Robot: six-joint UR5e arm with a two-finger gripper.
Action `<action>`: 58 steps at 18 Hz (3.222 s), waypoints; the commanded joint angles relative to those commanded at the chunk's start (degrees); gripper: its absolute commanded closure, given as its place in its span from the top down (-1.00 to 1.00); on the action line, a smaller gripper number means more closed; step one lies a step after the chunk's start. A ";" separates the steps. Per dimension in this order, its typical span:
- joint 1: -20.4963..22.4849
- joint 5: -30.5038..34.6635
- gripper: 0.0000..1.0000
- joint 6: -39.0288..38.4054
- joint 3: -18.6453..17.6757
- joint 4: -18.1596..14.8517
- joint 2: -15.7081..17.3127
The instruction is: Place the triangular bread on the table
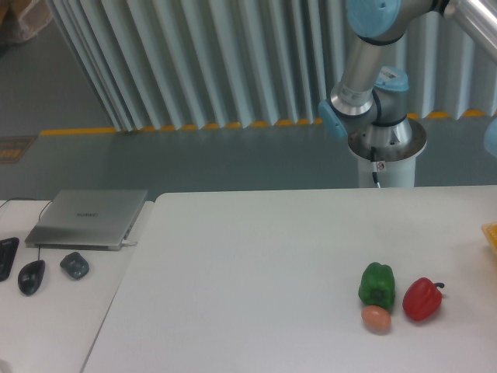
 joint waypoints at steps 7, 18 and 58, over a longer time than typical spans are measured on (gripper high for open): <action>-0.09 0.27 -0.73 -0.53 -0.09 -0.35 -0.44; 1.05 -3.76 -0.82 -2.37 5.71 -10.81 0.26; -13.88 -5.27 -0.71 -19.59 -5.26 -19.97 10.02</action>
